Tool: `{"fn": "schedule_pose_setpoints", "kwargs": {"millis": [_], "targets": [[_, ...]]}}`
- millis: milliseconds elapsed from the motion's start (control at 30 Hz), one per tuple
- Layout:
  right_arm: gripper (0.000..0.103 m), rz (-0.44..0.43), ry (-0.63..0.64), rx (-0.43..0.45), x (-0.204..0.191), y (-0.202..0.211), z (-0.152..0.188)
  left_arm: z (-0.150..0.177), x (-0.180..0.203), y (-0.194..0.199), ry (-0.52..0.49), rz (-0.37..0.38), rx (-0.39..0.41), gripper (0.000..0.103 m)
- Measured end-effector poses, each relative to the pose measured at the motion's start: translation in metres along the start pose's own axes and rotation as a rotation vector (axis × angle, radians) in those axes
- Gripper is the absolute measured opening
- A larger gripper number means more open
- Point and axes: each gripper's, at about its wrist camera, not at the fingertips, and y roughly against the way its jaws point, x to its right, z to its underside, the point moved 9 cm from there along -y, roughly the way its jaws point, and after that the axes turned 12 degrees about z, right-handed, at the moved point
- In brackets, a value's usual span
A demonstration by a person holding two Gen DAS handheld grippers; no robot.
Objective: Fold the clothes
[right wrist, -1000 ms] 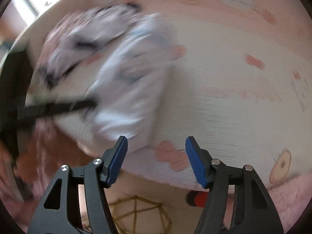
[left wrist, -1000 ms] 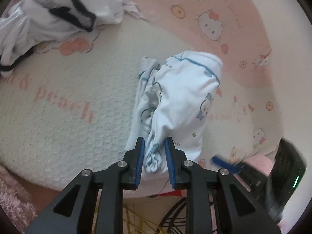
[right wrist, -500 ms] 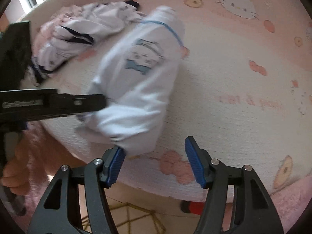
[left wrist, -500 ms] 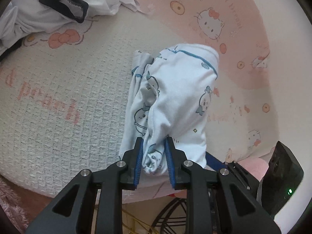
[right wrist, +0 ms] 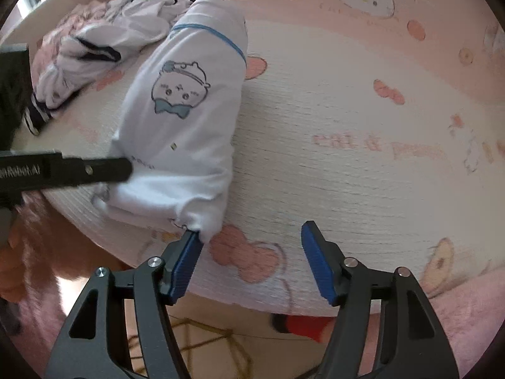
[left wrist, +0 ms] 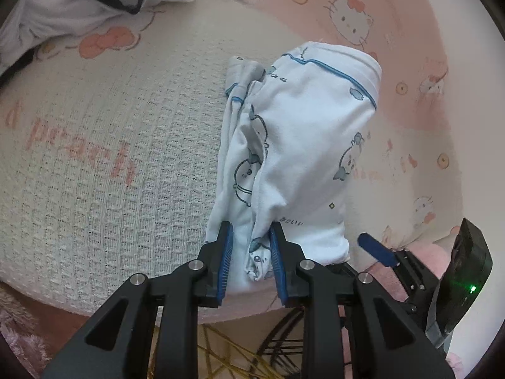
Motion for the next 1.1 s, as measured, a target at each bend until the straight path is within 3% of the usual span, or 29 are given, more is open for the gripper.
{"fn": "schedule_pose_setpoints", "kwargs": {"millis": [133,167,233,333,400,467,533,667,767,867,1033,1100], "targets": [[0.058,0.160,0.022,-0.022,0.024,-0.005,0.007,0.002,-0.009,0.008,0.053,0.034,0.001,0.026],[0.058,0.137,-0.015,-0.029,0.032,-0.004,0.007,0.003,-0.011,0.011,0.065,0.042,-0.003,0.026],[0.059,0.000,-0.130,-0.005,0.039,0.008,-0.001,0.005,-0.012,0.016,0.065,0.045,-0.007,0.026],[0.059,-0.149,-0.188,0.085,0.031,0.029,-0.020,0.010,-0.005,0.019,0.033,0.044,0.001,0.026],[0.060,-0.164,-0.153,0.110,0.016,0.028,-0.026,0.010,-0.001,0.022,0.049,0.078,0.023,0.026],[0.060,-0.148,-0.116,0.066,0.008,0.017,-0.023,0.008,0.001,0.032,0.080,0.121,0.063,0.026],[0.059,-0.151,-0.139,0.084,0.021,0.027,-0.032,-0.002,-0.001,0.051,0.097,0.145,0.129,0.026],[0.060,-0.152,-0.183,0.117,0.048,0.045,-0.056,-0.032,-0.001,0.072,0.043,0.155,0.167,0.027],[0.060,-0.164,-0.176,0.120,0.067,0.049,-0.078,-0.043,0.008,0.048,0.044,0.181,0.136,0.033],[0.060,-0.178,-0.166,0.111,0.058,0.037,-0.094,-0.050,0.014,0.028,0.066,0.206,0.109,0.037],[0.060,-0.220,-0.201,0.046,0.041,-0.002,-0.117,-0.063,0.031,-0.008,0.063,0.268,0.129,0.037],[0.060,-0.239,-0.225,0.012,0.029,-0.020,-0.124,-0.064,0.034,-0.012,0.039,0.255,0.131,0.034]]}}
